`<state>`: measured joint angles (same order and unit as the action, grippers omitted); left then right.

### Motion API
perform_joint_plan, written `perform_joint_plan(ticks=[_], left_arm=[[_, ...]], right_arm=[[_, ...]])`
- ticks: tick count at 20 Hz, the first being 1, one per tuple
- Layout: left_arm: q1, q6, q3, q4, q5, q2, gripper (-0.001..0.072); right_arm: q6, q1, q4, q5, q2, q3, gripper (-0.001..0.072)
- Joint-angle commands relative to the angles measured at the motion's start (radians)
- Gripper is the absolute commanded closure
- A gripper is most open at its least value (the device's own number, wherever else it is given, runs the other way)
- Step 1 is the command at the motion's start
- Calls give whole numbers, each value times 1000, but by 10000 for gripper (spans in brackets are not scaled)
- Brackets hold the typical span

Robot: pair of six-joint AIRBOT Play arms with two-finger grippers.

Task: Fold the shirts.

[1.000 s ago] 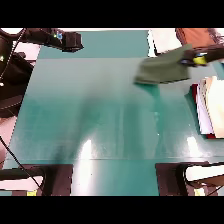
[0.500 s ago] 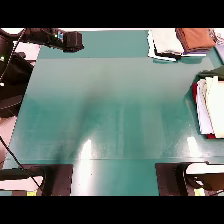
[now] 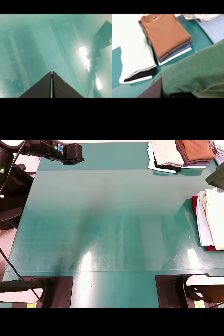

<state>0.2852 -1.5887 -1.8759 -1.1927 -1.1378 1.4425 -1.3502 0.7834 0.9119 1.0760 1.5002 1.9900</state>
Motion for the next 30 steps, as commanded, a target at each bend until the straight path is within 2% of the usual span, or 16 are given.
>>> perform_joint_plan(ticks=[1,4,9,12,15,16,18,19,20,22,25,27,30], left_arm=[[0,0,0,0,-1,0,686],[0,6,0,-2,0,0,686],[0,21,0,-3,0,0,686],[0,30,0,-3,0,0,686],[0,45,0,-2,-1,0,685],[0,45,0,-2,-1,0,686],[0,45,0,-2,-1,0,686],[0,45,0,-2,-1,0,685],[0,45,0,-2,-1,0,686],[0,45,0,-1,0,0,685],[0,45,0,0,0,0,685],[0,45,0,0,5,0,685],[0,45,0,0,10,0,685]], right_arm=[[1,24,-4,124,-27,9,690],[20,55,-3,171,-105,-105,690],[152,166,13,294,-249,-359,690],[166,233,168,369,-326,-488,689],[166,279,329,369,-415,-616,685],[166,291,369,359,-443,-657,626],[166,312,406,320,-480,-725,270],[166,326,419,300,-491,-746,183],[166,330,428,301,-496,-749,165],[166,330,454,298,-501,-737,46],[150,322,417,303,-500,-653,47],[146,274,298,288,-500,-590,47],[145,95,78,280,-501,-531,47]])
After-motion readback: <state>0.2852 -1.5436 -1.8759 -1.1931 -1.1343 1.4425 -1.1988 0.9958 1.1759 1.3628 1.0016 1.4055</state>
